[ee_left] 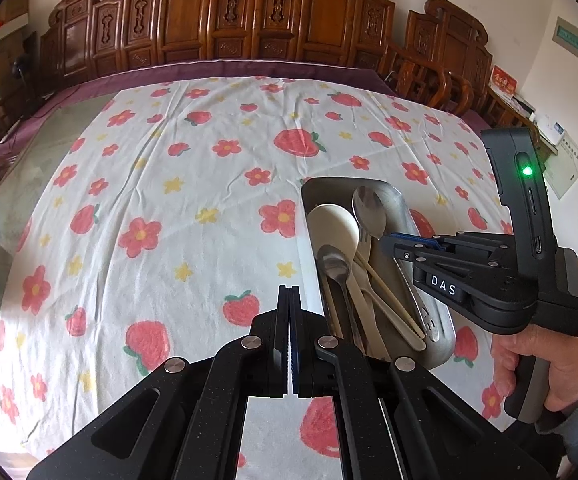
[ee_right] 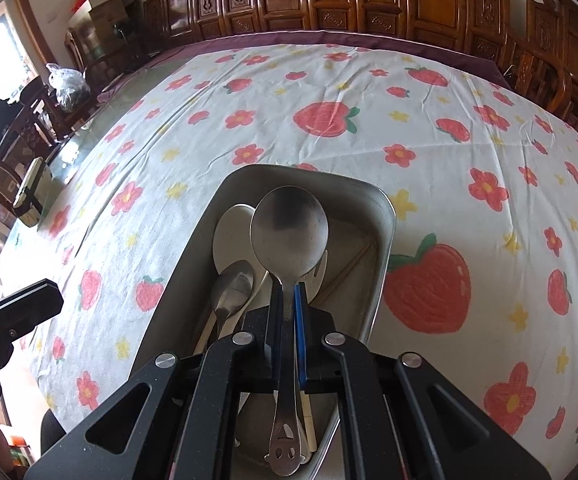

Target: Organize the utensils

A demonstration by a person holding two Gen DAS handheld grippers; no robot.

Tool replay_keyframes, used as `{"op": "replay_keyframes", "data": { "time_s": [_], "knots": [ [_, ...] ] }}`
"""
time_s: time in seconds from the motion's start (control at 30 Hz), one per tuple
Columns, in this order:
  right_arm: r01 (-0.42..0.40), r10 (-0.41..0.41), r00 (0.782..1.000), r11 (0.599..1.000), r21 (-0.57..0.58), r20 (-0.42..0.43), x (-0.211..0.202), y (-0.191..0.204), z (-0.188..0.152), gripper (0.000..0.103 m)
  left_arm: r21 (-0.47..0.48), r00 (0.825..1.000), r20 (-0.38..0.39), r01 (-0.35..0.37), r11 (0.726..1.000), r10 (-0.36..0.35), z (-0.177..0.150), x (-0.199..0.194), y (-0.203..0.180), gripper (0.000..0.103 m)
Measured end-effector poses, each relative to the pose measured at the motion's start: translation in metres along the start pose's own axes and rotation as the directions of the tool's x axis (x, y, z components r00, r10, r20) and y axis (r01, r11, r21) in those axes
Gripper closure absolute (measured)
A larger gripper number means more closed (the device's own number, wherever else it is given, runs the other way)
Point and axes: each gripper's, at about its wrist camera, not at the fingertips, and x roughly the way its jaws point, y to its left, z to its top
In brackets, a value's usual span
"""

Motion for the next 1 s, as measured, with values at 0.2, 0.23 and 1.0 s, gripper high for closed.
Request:
{"op": "replay_keyframes", "data": {
  "time_s": [0.2,0.23,1.0],
  "knots": [
    [-0.017,0.017,0.999,1.0,-0.002,0.028,-0.009,-0.001,-0.001,0.095,0.004,1.0,0.006,-0.004,1.0,0.003,0.002,-0.002,-0.006,0.103],
    [-0.022,0.022,0.999,1.0,-0.003,0.034,-0.011,-0.001,-0.001,0.095,0.003,1.0,0.007,-0.004,1.0,0.004,0.002,-0.002,-0.007,0.103],
    [0.011,-0.002,0.972,0.999,-0.037,0.236,-0.152,-0.029,-0.082,0.064,0.019,0.993,0.114,-0.044,0.999,0.041,-0.031,-0.054,-0.062,0.045]
  ]
}}
